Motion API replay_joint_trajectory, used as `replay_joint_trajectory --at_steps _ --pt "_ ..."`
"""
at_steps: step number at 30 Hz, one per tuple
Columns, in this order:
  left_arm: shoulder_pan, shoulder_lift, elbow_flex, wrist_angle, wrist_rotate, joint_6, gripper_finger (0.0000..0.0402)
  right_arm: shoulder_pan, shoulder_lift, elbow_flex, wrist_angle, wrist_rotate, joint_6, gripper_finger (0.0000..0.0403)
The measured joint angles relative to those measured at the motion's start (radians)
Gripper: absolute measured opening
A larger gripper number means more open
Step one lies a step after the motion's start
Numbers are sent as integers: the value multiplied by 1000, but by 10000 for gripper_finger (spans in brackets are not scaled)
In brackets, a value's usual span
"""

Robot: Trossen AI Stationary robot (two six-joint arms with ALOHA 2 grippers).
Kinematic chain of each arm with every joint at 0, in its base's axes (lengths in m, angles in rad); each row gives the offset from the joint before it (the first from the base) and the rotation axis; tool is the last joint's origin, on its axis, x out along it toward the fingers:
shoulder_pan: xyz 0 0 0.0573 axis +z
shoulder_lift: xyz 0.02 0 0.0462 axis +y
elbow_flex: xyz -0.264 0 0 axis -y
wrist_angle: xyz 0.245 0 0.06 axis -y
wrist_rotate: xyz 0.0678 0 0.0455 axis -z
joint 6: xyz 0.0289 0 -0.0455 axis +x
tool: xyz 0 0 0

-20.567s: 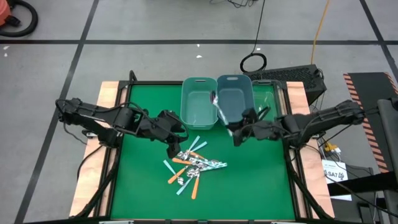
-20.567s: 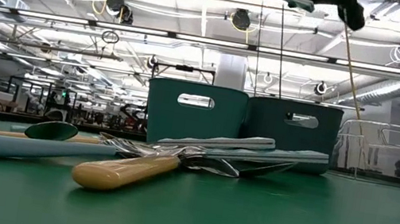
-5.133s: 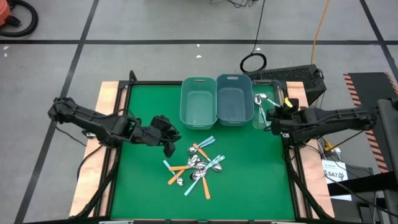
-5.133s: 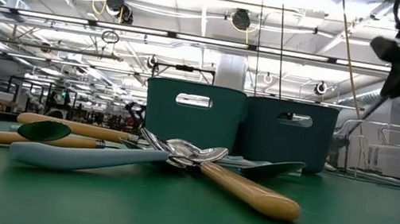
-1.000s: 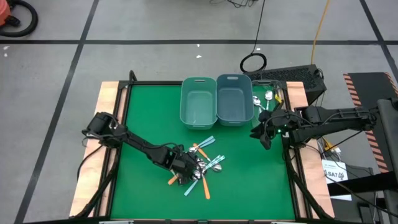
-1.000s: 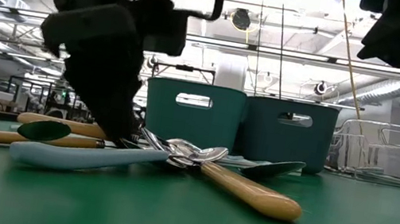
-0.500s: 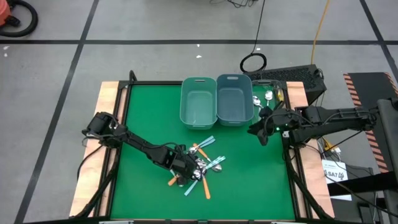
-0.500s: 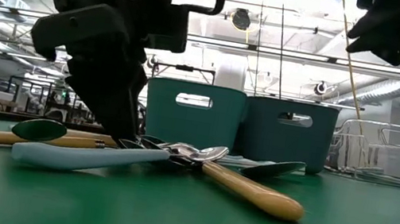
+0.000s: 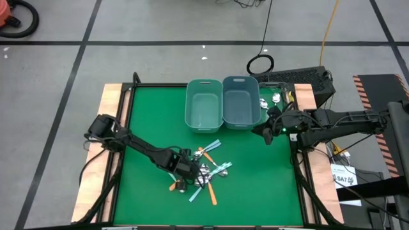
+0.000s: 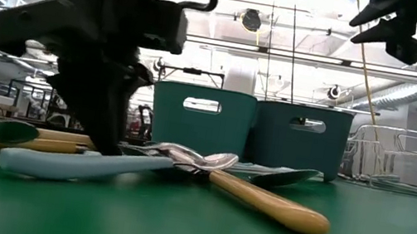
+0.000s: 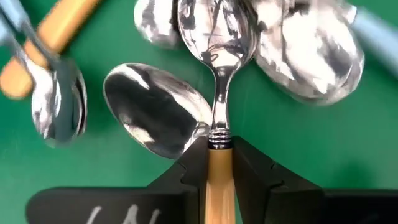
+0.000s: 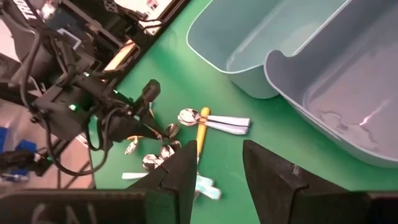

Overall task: Sort silverware by color (type)
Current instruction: Put the yellow spoon into the green bin

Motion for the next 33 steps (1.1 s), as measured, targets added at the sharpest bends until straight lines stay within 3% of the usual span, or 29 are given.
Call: replay_joint_trajectory --at_steps 10,25,33 --pt "35 -77 9 -48 7 -43 43 0 -4 0 127 -4 48 125" --pt "110 -87 213 -45 -12 -172 43 0 -76 0 142 -8 -53 125" --pt "148 -87 376 -50 -167 -275 43 0 -178 0 124 -7 -80 125"
